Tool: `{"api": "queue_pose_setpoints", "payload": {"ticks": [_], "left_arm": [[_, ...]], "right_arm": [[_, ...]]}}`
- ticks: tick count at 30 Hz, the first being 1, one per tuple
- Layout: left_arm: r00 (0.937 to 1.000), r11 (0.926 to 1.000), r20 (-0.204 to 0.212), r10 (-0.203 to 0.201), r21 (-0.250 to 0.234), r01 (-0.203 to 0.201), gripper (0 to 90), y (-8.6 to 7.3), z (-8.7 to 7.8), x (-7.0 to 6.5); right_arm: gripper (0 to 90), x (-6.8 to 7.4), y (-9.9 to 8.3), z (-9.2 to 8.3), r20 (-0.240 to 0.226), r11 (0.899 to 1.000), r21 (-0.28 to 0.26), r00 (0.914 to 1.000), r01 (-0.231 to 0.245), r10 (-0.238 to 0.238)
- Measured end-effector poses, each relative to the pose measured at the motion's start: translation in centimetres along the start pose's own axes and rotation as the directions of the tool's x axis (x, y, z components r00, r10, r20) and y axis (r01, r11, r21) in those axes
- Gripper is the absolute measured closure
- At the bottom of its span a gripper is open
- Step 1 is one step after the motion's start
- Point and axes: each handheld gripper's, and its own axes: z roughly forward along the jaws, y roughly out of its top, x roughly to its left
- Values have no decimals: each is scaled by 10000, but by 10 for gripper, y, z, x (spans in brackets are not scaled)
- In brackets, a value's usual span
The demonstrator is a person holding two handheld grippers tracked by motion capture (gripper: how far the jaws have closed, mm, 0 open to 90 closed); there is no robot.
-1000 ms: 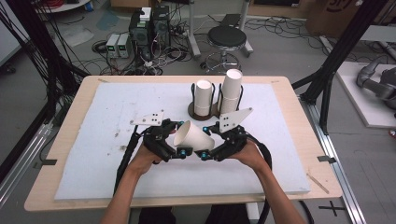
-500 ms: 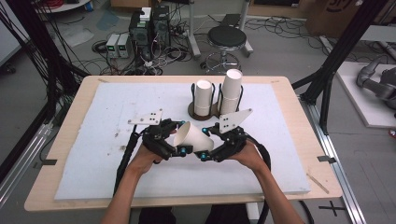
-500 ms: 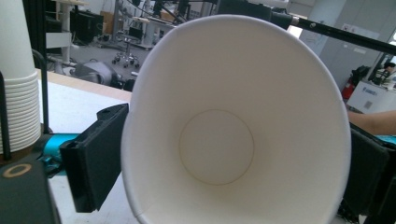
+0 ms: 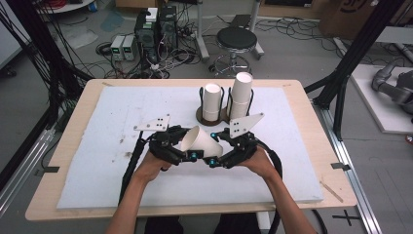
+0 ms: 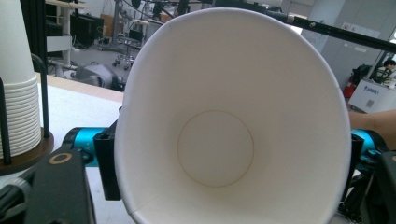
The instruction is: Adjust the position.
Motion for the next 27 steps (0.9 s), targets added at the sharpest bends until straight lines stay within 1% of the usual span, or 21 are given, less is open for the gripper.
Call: {"api": "queue_pose_setpoints", "payload": {"ticks": [2,10,14,20,21,24,27], "left_arm": [[10000,10000,0,64,65,-64,249,0,0,0],[10000,9999,-39,83,68,-83,292,1,-1,-1],[9999,9999,65,84,73,-85,303,0,0,-1],[10000,9999,20,98,118,-98,309,0,0,-2],[9999,9999,0,105,95,-105,309,0,0,-2],[9998,9998,-61,173,22,-173,314,1,-1,-2],[9998,9998,-53,191,28,-191,318,1,-2,-2]], "right_arm": [[339,0,0,0,-13,10000,-2,10000,-5,5],[344,0,0,1,8,10000,46,10000,-61,61],[341,0,0,1,3,10000,48,10000,43,-43],[331,1,0,2,73,9999,146,9999,75,-76],[295,0,0,2,18,9998,180,10000,60,-61],[255,0,-1,3,-3,9997,245,10000,-52,53],[234,-1,-1,3,55,9995,307,10000,-65,64]]}}
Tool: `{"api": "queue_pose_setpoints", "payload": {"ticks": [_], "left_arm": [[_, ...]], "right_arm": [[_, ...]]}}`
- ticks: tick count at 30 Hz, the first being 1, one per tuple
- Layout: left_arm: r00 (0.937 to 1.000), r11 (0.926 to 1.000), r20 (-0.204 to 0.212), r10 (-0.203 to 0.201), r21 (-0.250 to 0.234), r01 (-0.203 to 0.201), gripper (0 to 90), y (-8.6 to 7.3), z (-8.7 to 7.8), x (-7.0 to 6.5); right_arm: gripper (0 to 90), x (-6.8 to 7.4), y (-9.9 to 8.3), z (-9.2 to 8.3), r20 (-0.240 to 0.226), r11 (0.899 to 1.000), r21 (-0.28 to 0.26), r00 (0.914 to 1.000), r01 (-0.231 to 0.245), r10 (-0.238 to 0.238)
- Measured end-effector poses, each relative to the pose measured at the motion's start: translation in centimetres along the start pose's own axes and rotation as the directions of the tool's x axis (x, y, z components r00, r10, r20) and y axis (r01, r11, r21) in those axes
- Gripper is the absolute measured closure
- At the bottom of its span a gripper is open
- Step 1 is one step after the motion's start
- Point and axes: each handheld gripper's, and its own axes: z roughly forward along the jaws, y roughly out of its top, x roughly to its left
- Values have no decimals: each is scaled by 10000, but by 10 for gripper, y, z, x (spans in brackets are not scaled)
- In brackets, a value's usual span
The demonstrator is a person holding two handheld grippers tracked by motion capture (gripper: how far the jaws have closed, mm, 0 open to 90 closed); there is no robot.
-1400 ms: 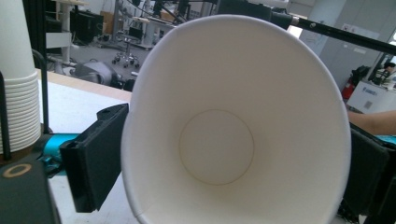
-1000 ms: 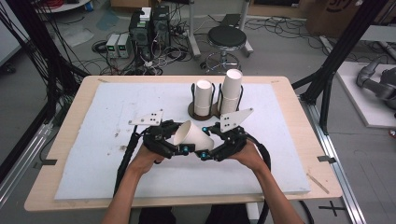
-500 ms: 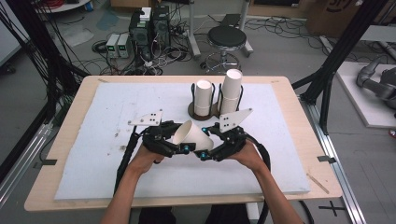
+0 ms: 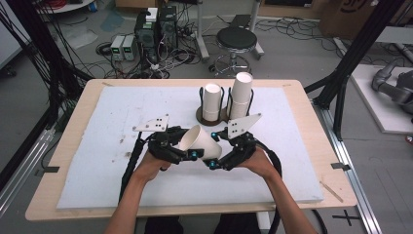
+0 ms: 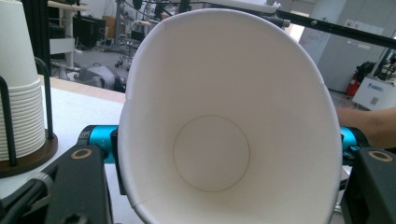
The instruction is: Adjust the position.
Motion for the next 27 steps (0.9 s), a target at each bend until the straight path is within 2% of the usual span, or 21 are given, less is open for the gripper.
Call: {"api": "queue_pose_setpoints", "payload": {"ticks": [10,27], "left_arm": [[10000,10000,-68,23,-3,-23,322,0,0,0],[9999,10000,-135,77,-17,-77,331,1,-1,-1]], "right_arm": [[152,-1,-1,0,124,9999,3,9998,-164,164],[151,-1,0,-1,176,9998,13,9996,-203,203]]}}
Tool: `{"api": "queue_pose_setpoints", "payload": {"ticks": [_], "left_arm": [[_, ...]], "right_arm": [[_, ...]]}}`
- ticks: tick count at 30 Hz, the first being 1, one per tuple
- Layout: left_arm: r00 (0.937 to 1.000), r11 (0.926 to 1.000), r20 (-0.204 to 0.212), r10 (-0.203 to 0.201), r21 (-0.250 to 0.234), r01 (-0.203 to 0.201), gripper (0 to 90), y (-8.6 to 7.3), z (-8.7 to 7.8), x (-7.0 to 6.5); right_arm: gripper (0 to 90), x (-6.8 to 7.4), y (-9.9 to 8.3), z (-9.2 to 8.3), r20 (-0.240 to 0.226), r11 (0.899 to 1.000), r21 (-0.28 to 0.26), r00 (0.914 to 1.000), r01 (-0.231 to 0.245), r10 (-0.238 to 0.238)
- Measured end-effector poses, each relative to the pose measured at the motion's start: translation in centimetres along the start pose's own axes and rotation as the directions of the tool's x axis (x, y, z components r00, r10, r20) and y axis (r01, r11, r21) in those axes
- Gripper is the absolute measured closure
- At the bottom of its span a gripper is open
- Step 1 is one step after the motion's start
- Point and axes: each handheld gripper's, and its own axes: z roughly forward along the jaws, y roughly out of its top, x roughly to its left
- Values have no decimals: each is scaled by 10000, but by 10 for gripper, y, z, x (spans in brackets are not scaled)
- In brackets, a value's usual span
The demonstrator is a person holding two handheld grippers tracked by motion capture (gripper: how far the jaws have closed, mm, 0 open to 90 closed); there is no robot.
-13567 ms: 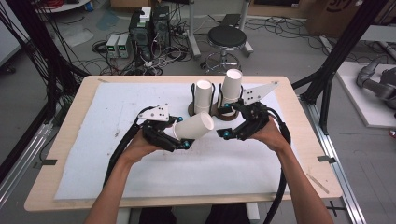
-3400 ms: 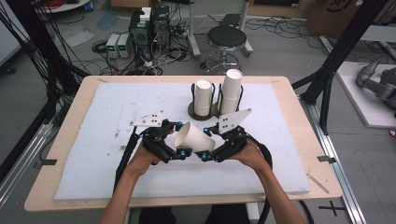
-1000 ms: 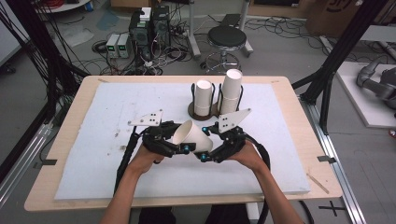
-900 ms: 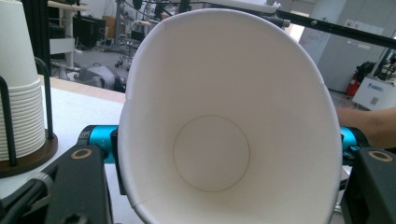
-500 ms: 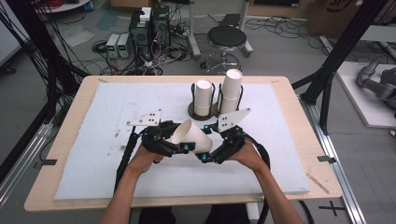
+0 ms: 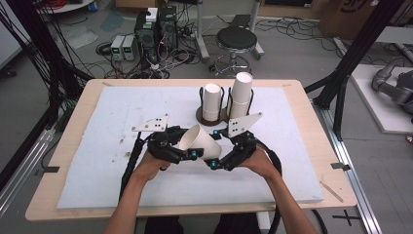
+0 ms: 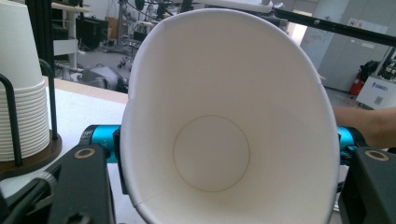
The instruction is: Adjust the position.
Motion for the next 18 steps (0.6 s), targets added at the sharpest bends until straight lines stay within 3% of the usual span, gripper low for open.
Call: {"api": "queue_pose_setpoints", "payload": {"ticks": [7,18], "left_arm": [[9999,9999,-103,60,145,-59,334,0,-1,0],[9976,9961,-599,344,830,-294,334,9,-10,-3]], "right_arm": [[150,0,0,-1,22,10000,27,10000,-20,20],[142,-1,-1,-4,154,10000,9,9999,-78,78]]}}
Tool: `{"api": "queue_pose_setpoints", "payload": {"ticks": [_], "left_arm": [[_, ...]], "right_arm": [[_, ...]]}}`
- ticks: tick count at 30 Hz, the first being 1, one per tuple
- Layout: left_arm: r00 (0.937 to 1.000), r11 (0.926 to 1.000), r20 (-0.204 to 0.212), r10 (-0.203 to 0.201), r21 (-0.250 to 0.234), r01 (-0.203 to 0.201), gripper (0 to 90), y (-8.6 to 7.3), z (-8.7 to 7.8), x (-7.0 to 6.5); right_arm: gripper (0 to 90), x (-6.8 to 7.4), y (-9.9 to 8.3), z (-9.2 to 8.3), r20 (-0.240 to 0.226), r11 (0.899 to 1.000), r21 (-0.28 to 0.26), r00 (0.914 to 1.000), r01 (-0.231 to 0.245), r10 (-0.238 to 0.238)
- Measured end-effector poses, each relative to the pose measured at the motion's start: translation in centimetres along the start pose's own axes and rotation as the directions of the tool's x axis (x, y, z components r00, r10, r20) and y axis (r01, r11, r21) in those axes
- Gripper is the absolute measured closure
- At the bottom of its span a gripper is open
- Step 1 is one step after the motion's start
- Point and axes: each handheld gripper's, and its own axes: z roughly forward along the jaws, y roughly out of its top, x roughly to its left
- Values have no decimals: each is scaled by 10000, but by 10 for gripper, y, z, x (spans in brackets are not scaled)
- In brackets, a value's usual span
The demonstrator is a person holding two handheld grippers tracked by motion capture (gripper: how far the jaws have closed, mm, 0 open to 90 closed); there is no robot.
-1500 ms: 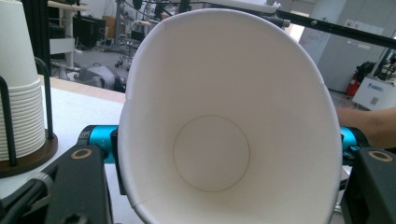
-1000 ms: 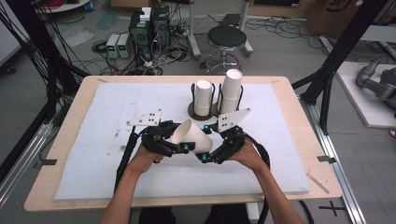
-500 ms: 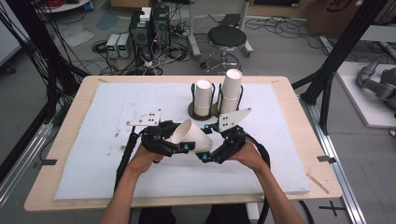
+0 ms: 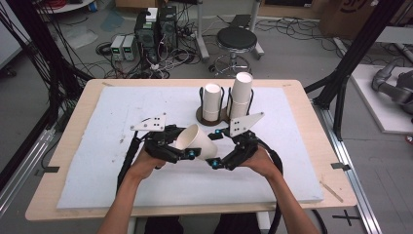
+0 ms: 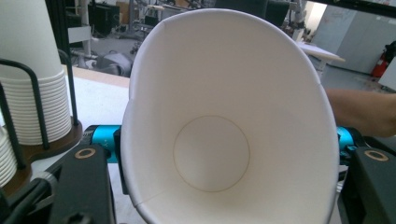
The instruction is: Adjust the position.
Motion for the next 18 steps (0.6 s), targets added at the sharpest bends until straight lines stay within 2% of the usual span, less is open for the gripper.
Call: {"api": "queue_pose_setpoints", "payload": {"ticks": [12,18], "left_arm": [[9989,9980,-425,219,596,-193,334,5,-14,-3],[9960,9968,-846,272,768,-207,333,6,-23,-4]], "right_arm": [[143,-1,-3,-9,257,9999,104,9996,-105,103],[144,-2,-6,-18,403,9998,83,9991,-159,155]]}}
